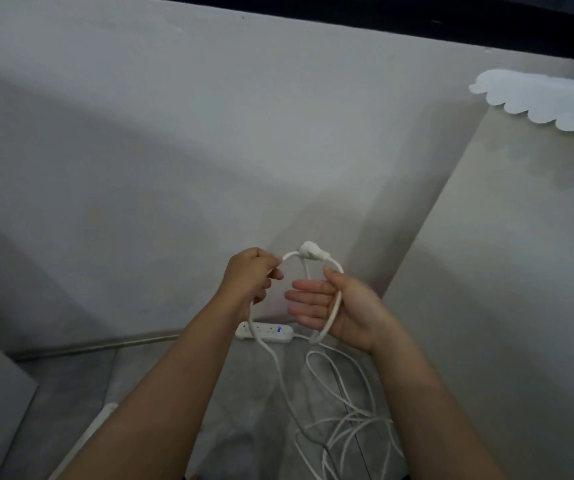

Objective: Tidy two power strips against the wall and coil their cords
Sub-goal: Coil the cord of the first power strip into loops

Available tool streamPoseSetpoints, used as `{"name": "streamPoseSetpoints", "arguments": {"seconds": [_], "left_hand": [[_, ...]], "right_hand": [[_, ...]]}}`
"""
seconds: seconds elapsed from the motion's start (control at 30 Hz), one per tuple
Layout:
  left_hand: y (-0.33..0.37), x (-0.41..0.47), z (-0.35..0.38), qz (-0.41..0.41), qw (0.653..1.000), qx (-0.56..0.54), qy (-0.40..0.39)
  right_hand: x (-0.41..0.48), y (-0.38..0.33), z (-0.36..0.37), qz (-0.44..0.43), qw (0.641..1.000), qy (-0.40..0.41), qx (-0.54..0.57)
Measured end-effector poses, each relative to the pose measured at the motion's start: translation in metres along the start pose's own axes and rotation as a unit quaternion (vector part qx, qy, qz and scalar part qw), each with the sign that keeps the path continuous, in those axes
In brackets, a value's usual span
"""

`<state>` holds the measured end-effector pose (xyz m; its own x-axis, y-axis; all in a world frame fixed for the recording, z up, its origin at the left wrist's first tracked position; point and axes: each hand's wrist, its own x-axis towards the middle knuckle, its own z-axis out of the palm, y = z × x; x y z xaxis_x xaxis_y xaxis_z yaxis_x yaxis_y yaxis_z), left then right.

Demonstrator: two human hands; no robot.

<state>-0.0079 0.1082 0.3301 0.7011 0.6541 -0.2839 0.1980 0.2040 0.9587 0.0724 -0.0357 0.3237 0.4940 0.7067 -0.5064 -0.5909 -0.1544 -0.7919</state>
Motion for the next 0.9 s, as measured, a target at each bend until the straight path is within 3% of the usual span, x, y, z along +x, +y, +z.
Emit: {"name": "streamPoseSetpoints", "arguments": {"seconds": [0.07, 0.13, 0.23, 0.3, 0.43, 0.47, 0.57, 0.67, 0.8, 0.9], "left_hand": [[0.004, -0.004, 0.003, -0.022, 0.996, -0.055, -0.064], [0.006, -0.012, 0.010, -0.017, 0.991, -0.035, -0.128], [0.005, -0.020, 0.016, 0.022, 0.986, 0.059, -0.157], [0.002, -0.022, 0.014, 0.032, 0.985, 0.062, -0.158], [-0.010, -0.024, 0.016, 0.053, 0.987, 0.103, -0.107], [-0.016, -0.026, 0.017, 0.065, 0.977, 0.154, -0.132], [-0.039, -0.038, 0.024, 0.071, 0.914, 0.259, -0.305], [-0.044, -0.046, 0.034, 0.112, 0.913, 0.210, -0.332], [-0.033, -0.037, 0.037, 0.204, 0.927, 0.165, -0.269], [-0.031, -0.034, 0.041, 0.185, 0.930, 0.142, -0.283]], "right_hand": [[0.004, 0.006, 0.003, 0.005, 0.999, 0.033, -0.010], [0.008, 0.007, 0.002, -0.004, 1.000, 0.025, 0.003], [0.011, 0.004, 0.001, -0.064, 0.995, 0.026, 0.066], [0.009, -0.002, -0.005, -0.098, 0.983, 0.020, 0.151], [0.003, -0.015, -0.013, -0.160, 0.928, -0.063, 0.330], [0.002, -0.018, -0.015, -0.178, 0.914, -0.060, 0.360], [-0.004, -0.027, -0.028, -0.231, 0.869, -0.037, 0.436], [-0.008, -0.028, -0.045, -0.263, 0.834, -0.008, 0.486], [0.002, -0.021, -0.042, -0.167, 0.894, 0.040, 0.414], [0.005, -0.015, -0.032, -0.101, 0.923, -0.002, 0.371]]}}
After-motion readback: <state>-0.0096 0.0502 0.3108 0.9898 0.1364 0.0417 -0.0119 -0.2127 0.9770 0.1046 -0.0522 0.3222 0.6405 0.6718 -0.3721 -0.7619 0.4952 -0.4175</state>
